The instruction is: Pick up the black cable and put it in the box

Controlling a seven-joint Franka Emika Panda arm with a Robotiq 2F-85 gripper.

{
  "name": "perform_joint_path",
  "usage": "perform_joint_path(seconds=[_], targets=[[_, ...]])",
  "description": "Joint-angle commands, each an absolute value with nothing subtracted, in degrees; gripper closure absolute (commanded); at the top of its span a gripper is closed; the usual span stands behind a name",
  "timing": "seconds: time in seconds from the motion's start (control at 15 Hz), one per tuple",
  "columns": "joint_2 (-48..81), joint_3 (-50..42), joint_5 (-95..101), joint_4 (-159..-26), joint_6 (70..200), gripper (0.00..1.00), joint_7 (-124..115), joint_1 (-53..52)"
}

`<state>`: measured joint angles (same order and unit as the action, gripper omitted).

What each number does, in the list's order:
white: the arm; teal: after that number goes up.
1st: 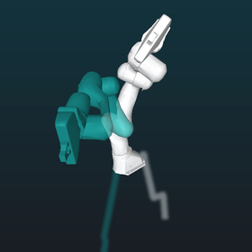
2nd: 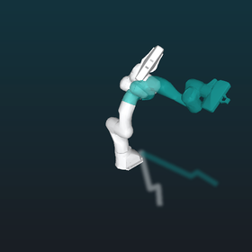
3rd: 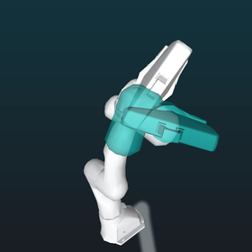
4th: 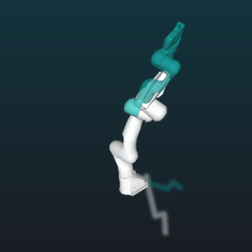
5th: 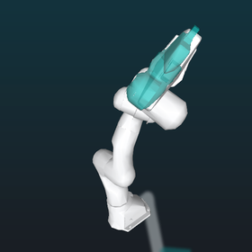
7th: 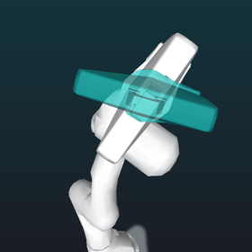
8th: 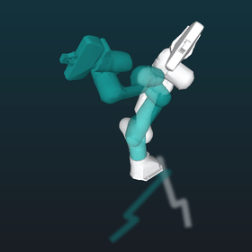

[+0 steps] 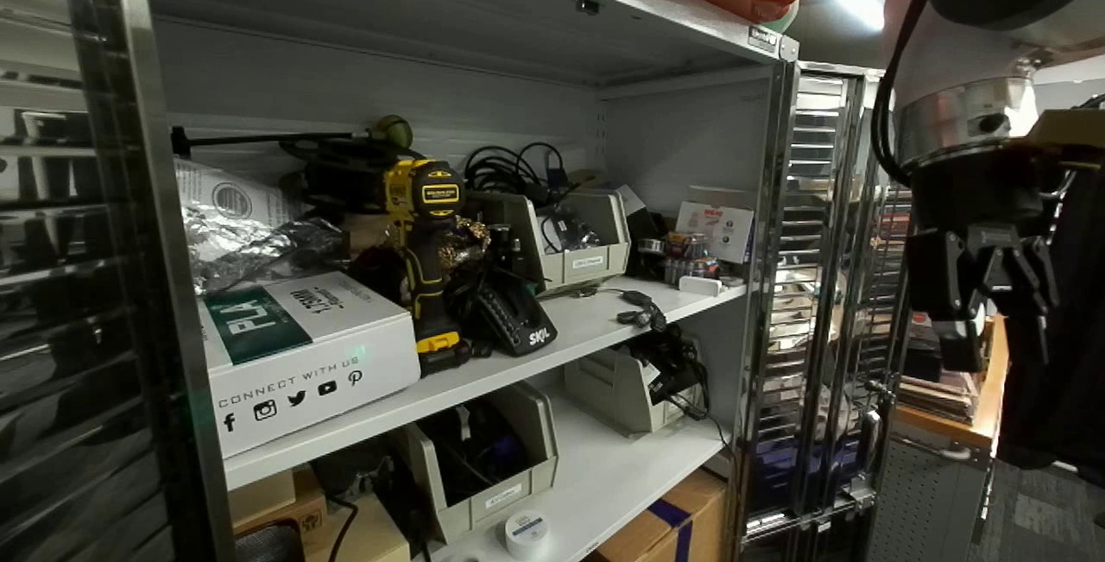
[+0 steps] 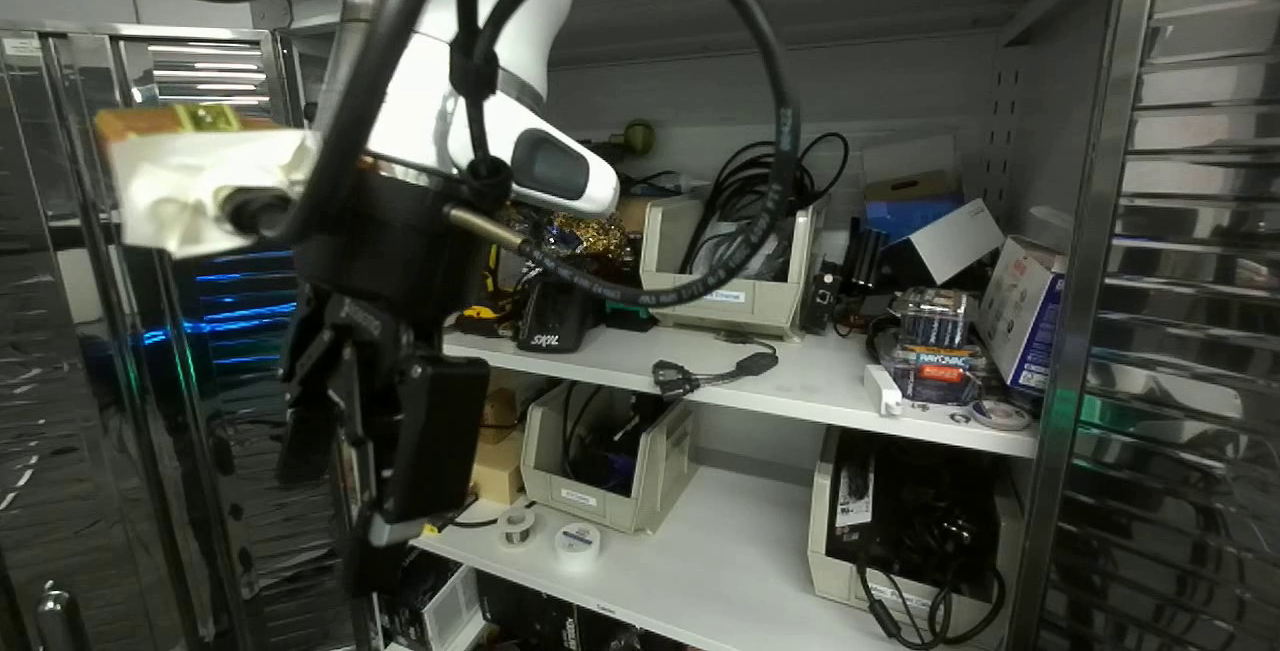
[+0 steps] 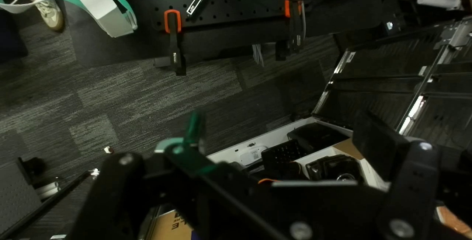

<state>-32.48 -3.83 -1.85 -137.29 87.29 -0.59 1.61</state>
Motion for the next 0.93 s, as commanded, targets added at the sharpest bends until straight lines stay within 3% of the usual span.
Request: perform_joint_path(seconds=[0.0, 0.4, 0.87], targets=[[-32.39, -4.4, -1.39, -139.69, 92.88, 0.0, -0.38, 3.49], [-21.12, -4.41, -1.87, -137.34, 109.95, 0.0, -2.32, 4.52], [-2.63, -3.89, -2.44, -123.73, 130.59, 0.0, -3.16, 3.71]])
